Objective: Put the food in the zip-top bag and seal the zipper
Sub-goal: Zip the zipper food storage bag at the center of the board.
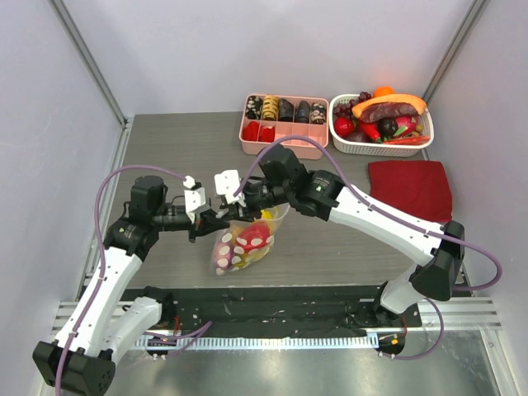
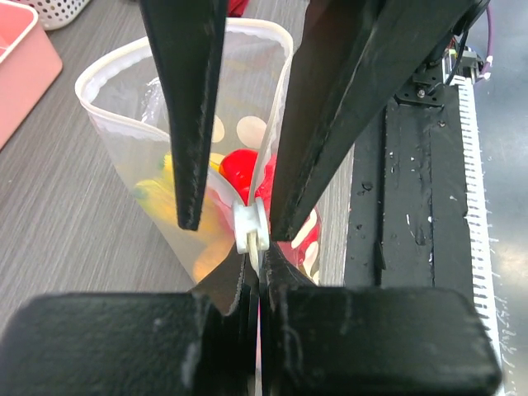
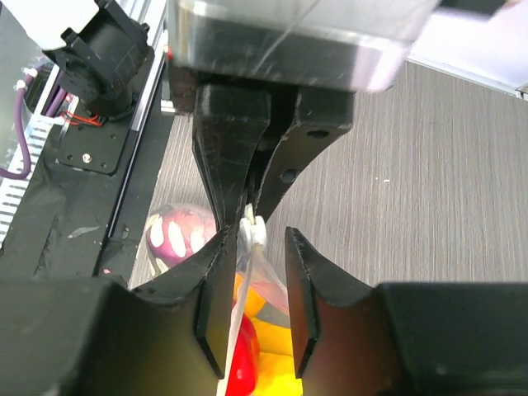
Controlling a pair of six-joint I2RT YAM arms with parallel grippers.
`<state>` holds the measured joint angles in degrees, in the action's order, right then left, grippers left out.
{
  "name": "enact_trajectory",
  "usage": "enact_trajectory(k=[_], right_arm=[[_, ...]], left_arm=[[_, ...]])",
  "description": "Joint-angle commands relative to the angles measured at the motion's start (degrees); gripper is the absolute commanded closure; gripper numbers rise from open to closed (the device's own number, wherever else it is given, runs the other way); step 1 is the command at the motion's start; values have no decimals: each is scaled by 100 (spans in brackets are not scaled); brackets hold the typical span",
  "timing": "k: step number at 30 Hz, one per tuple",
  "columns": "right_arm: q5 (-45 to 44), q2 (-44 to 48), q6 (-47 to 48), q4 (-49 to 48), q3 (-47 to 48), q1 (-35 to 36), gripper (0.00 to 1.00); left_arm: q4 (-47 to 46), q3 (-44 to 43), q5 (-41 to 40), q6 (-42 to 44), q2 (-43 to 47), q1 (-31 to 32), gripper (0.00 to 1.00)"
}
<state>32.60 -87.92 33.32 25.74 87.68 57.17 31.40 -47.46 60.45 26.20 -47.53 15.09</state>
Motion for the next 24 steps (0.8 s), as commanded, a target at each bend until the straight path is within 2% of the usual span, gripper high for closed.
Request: enact_trajectory(k=[1,3,7,8,13,24], right_arm=[[36,-23,227,-104,-23,40,69],[27,-32,280,-34,-14,40,74],[-52,29,333,28,-32,40,92],[-95,73,350,45,-84,31,94],[-245,284,456,177,-251,40,99],[-799,679,614,678,-594,-179,99]], left_arm=[[-11,-307,99,105,33,29,100],[7,-334,99,131,24,29,100],[103,-386,64,166,33,29,100],[147,-378,46,193,59,29,100],[191,-334,-15,228,121,29,100],[226,-501,2,193,367,29,100]])
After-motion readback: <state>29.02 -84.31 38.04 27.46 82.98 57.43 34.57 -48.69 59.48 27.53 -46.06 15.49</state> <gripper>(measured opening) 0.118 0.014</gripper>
